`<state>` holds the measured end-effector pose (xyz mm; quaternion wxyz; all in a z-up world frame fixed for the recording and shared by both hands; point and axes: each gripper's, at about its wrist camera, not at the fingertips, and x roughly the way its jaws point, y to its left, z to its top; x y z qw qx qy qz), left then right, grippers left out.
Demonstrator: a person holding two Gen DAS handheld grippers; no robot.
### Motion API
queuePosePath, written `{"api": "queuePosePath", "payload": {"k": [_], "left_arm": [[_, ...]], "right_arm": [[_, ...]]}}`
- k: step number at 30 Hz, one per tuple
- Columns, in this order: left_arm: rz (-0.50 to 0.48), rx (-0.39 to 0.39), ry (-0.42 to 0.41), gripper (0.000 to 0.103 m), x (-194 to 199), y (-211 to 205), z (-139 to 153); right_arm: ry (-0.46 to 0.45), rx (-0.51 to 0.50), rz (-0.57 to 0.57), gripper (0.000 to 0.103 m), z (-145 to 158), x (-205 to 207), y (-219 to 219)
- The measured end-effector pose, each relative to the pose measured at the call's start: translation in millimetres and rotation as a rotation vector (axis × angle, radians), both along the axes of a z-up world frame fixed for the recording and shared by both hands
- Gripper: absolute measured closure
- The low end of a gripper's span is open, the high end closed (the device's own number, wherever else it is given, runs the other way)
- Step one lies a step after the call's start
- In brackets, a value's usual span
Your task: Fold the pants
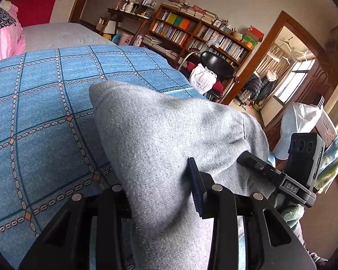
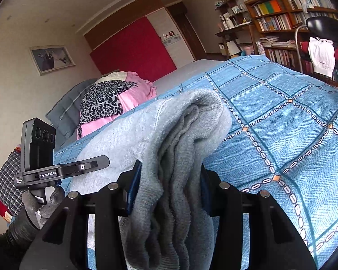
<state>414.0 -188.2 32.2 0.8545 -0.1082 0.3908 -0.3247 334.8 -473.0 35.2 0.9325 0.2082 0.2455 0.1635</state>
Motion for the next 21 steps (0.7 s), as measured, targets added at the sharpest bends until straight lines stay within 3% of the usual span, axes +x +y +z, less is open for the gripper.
{"api": "queuePosePath", "payload": {"k": [11,14,17,21], "left_arm": [[-0.021,0.022,0.068,0.064,50.9,-26.4,-42.9],[-0.013,0.034,0.073,0.055,51.5,-26.6,-51.9],[0.018,0.068,0.066,0.035,47.9,-24.1,-56.1],[0.029,0.077,0.072,0.031,40.4,-18.8,-60.4]], "right_arm": [[0.094,0.053,-0.048,0.057,-41.3,37.8,-32.6],[0.109,0.074,-0.047,0.056,-50.4,37.5,-35.0],[0.103,0.07,-0.052,0.055,-52.7,33.8,-34.3],[0.099,0.057,-0.062,0.051,-53.7,29.0,-31.8]]}}
